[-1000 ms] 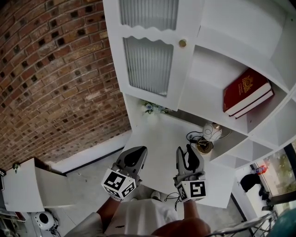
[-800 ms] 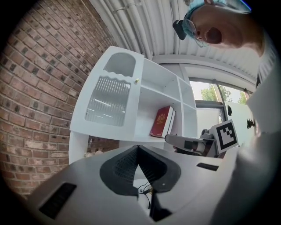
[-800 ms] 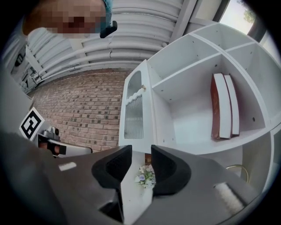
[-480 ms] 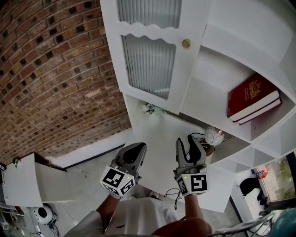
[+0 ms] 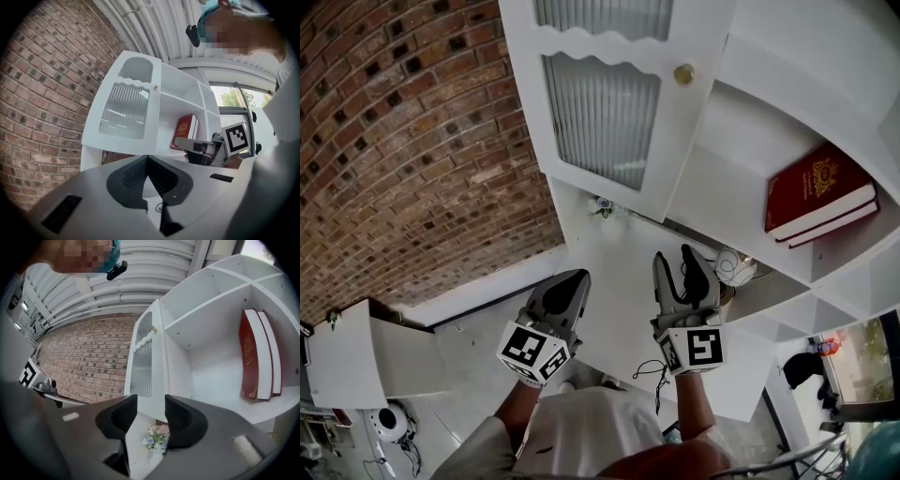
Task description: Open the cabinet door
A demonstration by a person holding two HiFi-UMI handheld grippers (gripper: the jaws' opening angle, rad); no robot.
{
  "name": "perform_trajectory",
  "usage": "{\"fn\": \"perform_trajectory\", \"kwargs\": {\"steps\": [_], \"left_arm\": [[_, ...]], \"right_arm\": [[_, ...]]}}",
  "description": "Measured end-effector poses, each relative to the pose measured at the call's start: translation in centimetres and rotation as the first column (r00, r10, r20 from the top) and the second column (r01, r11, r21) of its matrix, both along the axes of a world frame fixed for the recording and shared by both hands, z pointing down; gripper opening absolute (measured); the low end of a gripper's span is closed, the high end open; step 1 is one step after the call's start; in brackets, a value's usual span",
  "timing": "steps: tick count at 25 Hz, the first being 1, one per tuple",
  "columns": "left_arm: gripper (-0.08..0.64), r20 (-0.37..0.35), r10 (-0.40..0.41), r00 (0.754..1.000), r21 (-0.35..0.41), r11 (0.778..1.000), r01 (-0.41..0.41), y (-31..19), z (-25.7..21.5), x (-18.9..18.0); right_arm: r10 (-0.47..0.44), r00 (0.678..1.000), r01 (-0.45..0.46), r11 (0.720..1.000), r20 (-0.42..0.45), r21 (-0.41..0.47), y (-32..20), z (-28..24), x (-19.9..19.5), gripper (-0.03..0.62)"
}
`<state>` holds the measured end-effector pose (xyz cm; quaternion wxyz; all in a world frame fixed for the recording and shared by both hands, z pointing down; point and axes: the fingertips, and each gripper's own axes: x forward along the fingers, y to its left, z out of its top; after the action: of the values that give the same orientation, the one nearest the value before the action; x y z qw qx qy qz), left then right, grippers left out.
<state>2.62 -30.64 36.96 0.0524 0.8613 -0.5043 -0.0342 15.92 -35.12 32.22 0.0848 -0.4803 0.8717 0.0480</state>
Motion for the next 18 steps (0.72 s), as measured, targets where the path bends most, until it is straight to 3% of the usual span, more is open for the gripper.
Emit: {"fn": "perform_trajectory", "kwargs": {"steps": [9, 18], "left_arm": [[0.009, 0.003, -0.012, 1.0, 0.019, 1.0, 0.012, -1.1, -0.8, -0.1], [0.009, 0.007, -0.03, 1.0, 0.002, 1.0, 0.03, -3.0, 0.1, 0.5]], "right_arm": [[0.005, 1.0, -0.005, 0.998, 0.007, 0.058, -2.3, -2.5, -0.7, 0.196], [0.019, 1.0, -0.018, 0.998, -0.008, 0.063, -5.8, -2.8, -0.4, 0.201]]}}
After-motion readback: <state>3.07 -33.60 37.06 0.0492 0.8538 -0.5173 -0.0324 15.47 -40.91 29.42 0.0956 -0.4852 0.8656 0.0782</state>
